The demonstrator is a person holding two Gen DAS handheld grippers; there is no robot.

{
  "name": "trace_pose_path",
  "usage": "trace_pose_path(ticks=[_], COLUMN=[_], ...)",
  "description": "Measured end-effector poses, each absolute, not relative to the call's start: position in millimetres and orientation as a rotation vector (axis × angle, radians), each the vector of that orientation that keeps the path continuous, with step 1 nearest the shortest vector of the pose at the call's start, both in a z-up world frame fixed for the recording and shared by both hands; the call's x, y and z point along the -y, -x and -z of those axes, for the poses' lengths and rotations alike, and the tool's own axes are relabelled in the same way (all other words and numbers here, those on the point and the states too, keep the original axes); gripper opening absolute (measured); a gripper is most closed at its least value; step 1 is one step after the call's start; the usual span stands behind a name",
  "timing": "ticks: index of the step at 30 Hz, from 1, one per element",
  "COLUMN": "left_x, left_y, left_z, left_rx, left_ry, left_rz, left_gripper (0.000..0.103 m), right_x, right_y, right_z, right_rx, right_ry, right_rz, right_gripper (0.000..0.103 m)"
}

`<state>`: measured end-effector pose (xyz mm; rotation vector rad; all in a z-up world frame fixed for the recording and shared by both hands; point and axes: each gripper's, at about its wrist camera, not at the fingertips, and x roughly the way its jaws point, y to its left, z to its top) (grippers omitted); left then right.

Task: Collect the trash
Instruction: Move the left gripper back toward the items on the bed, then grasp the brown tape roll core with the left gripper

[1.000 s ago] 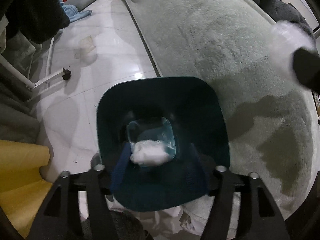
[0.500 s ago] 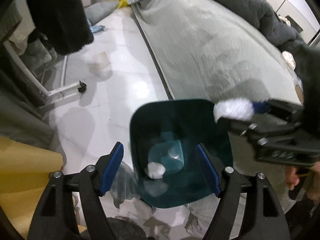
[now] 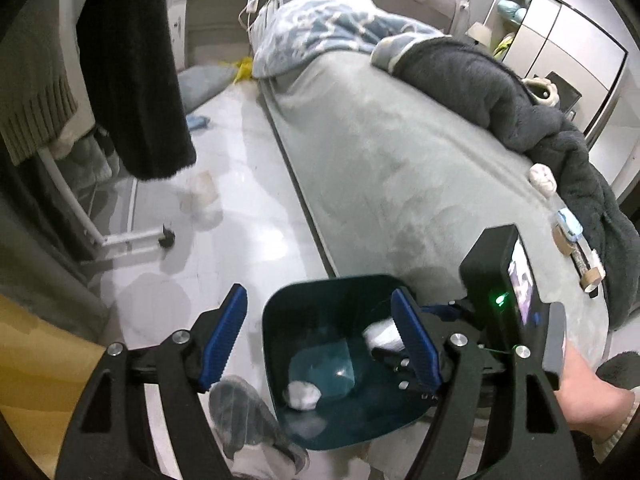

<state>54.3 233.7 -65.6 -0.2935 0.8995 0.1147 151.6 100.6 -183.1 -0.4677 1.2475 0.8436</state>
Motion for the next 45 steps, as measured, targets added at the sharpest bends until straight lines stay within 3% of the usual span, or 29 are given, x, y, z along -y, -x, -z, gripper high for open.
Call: trace_pose_path(ticks=[6, 14, 23, 45], left_x=[-227, -204, -163, -52], left_y=[-51, -54, -68, -103], left_z=[44, 8, -10, -9], left_rx=[-0.805, -0.653, -0.569, -0.542], left_ry=[0.238, 0.215, 0.166, 0.087], left_rz=[-0.117, -0.091, -0.062, 0.09], left_gripper=[0.08, 0.093, 0.096, 0.096], right_x=[-94, -74, -20, 115], right_y=[-148, -135, -147, -175], right_z=[157, 110, 66, 33], right_rx=[-1.169, -0.999, -0.847, -0.763], right_ry=[0.432, 0.418, 0.341, 0.275], right_rz=[-0.867, -0.917, -0.858, -0.661], right_gripper=[0.084, 0.085, 0.088, 0.089])
